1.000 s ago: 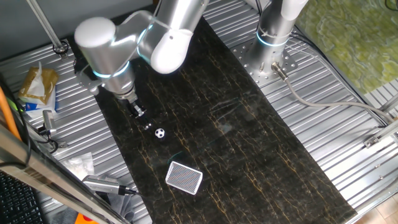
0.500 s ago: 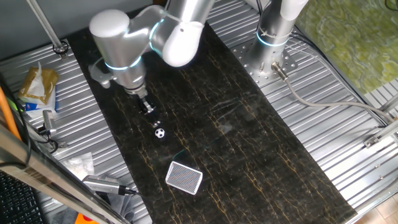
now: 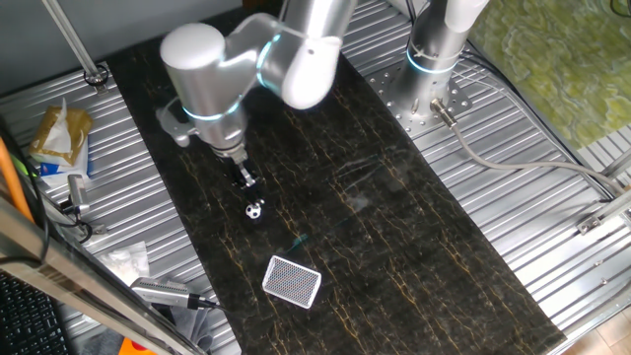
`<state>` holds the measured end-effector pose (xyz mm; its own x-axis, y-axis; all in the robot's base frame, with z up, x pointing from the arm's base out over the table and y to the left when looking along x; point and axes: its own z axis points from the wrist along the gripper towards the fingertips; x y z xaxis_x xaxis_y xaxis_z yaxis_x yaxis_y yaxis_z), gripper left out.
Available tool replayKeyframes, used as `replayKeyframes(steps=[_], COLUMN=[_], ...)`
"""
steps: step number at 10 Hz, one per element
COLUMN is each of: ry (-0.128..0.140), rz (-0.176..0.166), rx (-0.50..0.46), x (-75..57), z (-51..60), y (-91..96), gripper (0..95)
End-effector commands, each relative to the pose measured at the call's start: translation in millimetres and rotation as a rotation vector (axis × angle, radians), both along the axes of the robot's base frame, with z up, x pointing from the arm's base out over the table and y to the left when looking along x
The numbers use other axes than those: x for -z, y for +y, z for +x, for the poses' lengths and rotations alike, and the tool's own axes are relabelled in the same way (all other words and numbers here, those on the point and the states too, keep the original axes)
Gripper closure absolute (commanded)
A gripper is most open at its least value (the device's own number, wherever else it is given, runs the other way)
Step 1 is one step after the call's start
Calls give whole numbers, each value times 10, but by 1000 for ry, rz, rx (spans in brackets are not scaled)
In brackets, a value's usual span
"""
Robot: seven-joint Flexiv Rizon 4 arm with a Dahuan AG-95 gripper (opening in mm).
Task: Push the soccer ball into the goal
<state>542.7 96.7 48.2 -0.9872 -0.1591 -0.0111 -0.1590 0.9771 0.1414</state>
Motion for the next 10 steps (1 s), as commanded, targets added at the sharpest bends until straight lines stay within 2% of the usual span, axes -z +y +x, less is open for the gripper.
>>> replayKeyframes(steps=[1, 4, 10], ry=[-5, -14, -21], rz=[-1, 2, 12], rx=[10, 35, 61], x=[22, 64, 160], z=[-16, -27, 85], y=[48, 203, 443], gripper=[190, 190, 190])
